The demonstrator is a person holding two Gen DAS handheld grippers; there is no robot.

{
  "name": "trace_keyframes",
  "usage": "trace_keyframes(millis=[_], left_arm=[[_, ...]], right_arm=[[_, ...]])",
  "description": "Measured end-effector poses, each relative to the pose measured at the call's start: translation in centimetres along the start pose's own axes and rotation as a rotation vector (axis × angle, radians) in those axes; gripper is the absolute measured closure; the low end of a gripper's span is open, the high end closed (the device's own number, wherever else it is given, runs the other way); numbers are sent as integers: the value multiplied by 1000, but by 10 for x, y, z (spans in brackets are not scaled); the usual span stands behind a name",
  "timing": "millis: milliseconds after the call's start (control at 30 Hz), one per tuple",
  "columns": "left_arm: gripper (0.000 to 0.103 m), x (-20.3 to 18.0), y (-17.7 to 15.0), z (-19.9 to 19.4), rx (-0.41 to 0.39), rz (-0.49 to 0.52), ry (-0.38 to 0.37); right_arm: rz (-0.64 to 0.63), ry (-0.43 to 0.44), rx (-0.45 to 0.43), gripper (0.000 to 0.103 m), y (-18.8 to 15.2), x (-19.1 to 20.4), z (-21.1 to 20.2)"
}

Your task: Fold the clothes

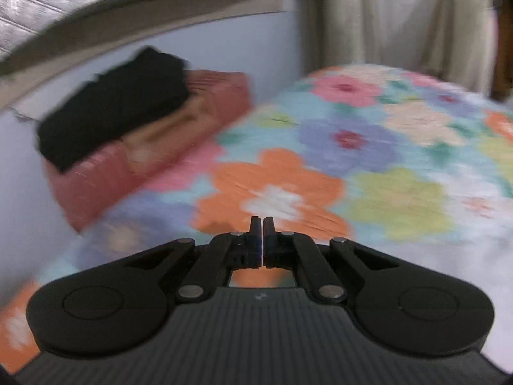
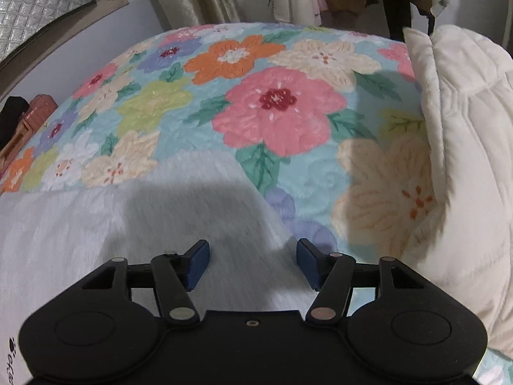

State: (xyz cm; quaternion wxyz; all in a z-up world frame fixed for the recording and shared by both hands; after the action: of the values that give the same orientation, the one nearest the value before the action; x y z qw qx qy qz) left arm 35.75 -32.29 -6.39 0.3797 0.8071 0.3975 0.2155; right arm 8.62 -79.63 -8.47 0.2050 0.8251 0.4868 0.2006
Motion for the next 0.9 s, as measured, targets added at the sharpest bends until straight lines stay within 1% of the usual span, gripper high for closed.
trace_keyframes(millis=[33,67,100,167,200,233,267,300,333,367,400,433,467,500,533,600,633,667,700,800,900], left_arm=[[101,-5,-1,1,9,-5,-16],[101,-10,-2,2,18,-9,-32],[101,-15,-3,3,27,-14,-48],[100,-25,-5,5,46,-24,-80],[99,-30,-5,5,55,-28,-96],[98,-43,-4,5,58,-19,-128],[98,-65,1,3,50,13,-172],[97,-87,5,-1,37,54,-208],[95,-109,8,-5,24,96,-245],[89,-129,11,-8,9,138,-279],[78,-149,12,-12,-10,183,-318],[72,-171,14,-15,-31,232,-365],[59,-190,15,-17,-34,250,-417],[52,-205,16,-18,-19,234,-473],[51,-219,17,-19,2,203,-533],[49,-237,15,-16,55,90,-678],[49,-244,14,-13,71,49,-725],[48,-248,13,-10,71,38,-732],[48,-251,11,-7,63,38,-721],[47,-252,5,7,39,38,-671],[47,-246,-1,23,46,9,-626]], right_arm=[[1,-10,12,18,-3,-2,1],[-8,-36,33,14,-7,-3,7],[-30,-57,53,14,-10,-4,11],[-58,-75,52,15,-14,-2,14],[-51,-59,34,18,-13,-3,9],[-44,-43,17,37,-12,-3,4],[-38,-28,-1,69,-10,-4,-1],[-31,-12,-18,86,-9,-4,-5],[-25,4,-36,94,-8,-5,-10],[-18,20,-53,96,-7,-5,-15],[-11,35,-71,96,-6,-6,-20],[-5,51,-88,96,-5,-6,-25],[2,67,-105,96,-3,-6,-30],[9,83,-123,96,-2,-7,-35],[18,105,-140,96,4,-6,-41],[20,131,-169,96,14,-4,-52],[10,127,-192,96,18,-2,-57],[0,123,-215,96,23,0,-61],[-9,119,-238,96,27,2,-66],[-41,98,-313,97,39,11,-81],[-168,14,-415,97,64,29,-91]])
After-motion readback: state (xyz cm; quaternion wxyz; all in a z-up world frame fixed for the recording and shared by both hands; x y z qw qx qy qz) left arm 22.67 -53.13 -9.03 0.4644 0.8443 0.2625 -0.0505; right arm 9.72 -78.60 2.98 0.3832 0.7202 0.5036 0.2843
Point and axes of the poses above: each gripper's, at about its wrist camera, not at the fingertips, and z roughly the way its jaws point, x to its left, y to its top, the point moved 3 cm from there along z, roughly the way its jaws point, and after that the axes turned 4 degrees about -y, right-handed, at the moved point
